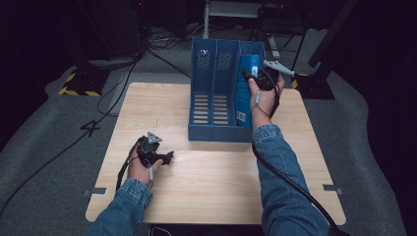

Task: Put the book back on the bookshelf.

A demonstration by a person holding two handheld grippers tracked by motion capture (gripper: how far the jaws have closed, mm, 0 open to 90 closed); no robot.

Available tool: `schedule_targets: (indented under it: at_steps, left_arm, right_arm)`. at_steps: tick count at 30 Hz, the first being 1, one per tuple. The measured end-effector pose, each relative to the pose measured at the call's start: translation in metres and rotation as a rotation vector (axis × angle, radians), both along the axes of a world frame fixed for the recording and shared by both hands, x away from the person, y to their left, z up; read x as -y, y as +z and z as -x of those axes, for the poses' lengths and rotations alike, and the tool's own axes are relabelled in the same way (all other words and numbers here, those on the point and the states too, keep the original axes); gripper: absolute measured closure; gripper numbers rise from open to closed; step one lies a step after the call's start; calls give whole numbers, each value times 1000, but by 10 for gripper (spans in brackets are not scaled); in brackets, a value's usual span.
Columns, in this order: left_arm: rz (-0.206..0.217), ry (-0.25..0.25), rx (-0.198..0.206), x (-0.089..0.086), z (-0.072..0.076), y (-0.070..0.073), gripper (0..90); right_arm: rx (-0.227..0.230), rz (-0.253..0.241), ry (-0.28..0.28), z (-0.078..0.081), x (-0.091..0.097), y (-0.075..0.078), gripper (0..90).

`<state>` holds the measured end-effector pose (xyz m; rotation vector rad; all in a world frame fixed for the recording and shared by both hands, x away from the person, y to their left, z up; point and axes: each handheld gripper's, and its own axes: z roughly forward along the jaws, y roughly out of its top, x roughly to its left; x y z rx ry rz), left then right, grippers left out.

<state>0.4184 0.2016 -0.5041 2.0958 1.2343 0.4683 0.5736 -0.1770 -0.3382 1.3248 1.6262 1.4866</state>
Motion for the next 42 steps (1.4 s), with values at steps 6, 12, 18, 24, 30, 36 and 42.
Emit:
schedule_targets:
  at_steps: [6, 12, 18, 24, 30, 36, 42]
  left_arm:
    - [-4, -2, -3, 0, 0, 0, 158]
    - [-1, -2, -3, 0, 0, 0, 157]
    - [4, -2, -1, 1, 0, 0, 157]
    - [4, -7, -1, 1, 0, 0, 156]
    - [3, -5, -1, 1, 0, 0, 156]
    - [1, -8, -2, 1, 0, 0, 156]
    - [1, -12, -2, 1, 0, 0, 156]
  right_arm:
    - [-100, 39, -6, -4, 0, 13, 588]
    - [-176, 81, 8, -20, -4, 31, 537]
    - [-217, 129, -17, -35, -12, 44, 599]
    - [-171, 151, -63, -20, -15, 52, 612]
    - [-5, 51, -103, 7, -3, 65, 611]
    - [108, 41, -102, 6, -8, 70, 608]
    - [138, 145, -76, 4, -26, 55, 594]
